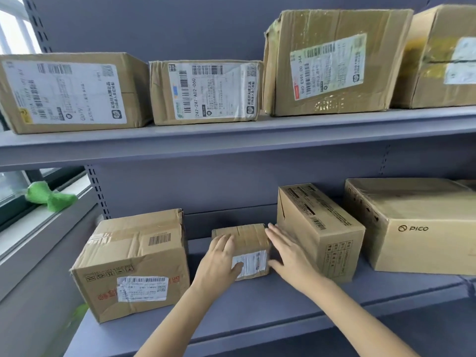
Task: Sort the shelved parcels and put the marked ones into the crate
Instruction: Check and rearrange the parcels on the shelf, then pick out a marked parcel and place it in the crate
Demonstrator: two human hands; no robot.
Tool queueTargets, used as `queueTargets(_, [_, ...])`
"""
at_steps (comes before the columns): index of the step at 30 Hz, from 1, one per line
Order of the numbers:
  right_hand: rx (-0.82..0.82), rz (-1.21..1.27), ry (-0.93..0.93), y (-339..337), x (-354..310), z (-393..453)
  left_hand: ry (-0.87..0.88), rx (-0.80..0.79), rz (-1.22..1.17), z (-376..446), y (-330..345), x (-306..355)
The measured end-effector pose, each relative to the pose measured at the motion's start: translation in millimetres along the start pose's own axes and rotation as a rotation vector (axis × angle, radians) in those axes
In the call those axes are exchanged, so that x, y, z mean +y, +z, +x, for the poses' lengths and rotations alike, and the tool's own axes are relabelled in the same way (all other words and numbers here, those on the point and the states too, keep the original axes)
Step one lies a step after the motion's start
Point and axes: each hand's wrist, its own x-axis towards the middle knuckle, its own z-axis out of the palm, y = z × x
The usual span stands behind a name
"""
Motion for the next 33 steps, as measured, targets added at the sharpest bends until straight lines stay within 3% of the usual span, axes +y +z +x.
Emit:
queueTargets(9, [0.045,0.122,-0.112,-47.1,49.1,-46.0,-0.15,0.087,-0.085,-1.8,12.6,66.7])
queueTargets(12, [0.135,0.166,-0.131,-58.9,76.3,-61.6,-0.176,0.095,-0.119,-3.1,18.4,101.3])
queueTargets(15, [0.355,0.114,-0.121,-63.8,105.3,-69.9,-0.197,0.088,-0.135,-4.4,23.8,129.8])
queueTargets(17, [0.404,0.061,-0.023,-67.0,116.3,-67.2,-0.206,0.073,-0.123,-4.4,24.4,143.3])
queueTargets(23, [0.215,0.027,0.359,-66.1,103.1,-45.4,-0.236,0.061,-0.116,-2.3,15.8,158.2])
queueTargets(26, [0.203,0.103,0.494,-59.0,88.8,-30.6,-0.249,0.073,-0.13,-2.1,8.3,155.6])
queueTargets(33, [0.334,0.174,0.572,-54.6,82.5,-24.0,-0.279,0.115,-0.139,-14.7,-2.6,146.9])
